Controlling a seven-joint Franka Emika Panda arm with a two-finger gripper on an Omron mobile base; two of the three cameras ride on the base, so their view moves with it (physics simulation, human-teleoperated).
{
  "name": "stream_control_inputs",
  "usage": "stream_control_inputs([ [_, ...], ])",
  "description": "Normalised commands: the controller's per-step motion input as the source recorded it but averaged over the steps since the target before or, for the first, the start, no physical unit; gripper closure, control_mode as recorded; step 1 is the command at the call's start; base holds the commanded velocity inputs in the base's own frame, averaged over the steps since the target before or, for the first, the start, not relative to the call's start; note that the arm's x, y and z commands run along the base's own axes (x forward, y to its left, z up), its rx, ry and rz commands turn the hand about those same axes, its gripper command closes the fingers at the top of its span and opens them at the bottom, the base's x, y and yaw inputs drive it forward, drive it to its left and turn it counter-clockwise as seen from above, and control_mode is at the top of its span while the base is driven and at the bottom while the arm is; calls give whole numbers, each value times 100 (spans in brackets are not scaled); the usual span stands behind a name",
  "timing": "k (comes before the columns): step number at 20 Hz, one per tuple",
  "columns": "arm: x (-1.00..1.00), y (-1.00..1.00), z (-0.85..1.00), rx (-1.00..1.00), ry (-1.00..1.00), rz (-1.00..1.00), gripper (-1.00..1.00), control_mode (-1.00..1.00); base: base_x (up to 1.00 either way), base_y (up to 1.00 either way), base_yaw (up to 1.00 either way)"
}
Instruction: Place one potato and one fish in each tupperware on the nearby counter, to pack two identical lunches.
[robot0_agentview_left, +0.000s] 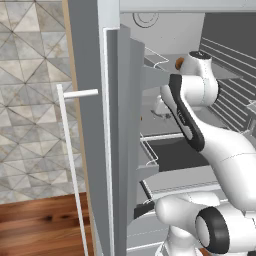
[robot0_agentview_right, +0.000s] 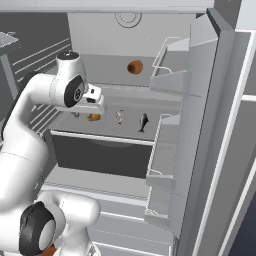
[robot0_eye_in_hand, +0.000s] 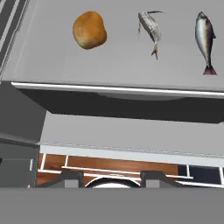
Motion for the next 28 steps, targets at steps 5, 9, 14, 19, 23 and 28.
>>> stream_control_inputs([
  [5,-26,0,0,0,-6,0,-100,-100,0,0,0],
  [9,-18,-4,-1,0,-2,1,-100,-100,0,0,0],
  [14,-36,16,-21,1,-9,6,-100,-100,0,0,0],
  [19,-22,31,-12,3,-21,5,-100,-100,0,0,0],
  [23,-4,12,-9,1,-21,9,-100,-100,0,0,0],
  [28,18,6,-12,0,-22,2,-100,-100,0,0,0],
])
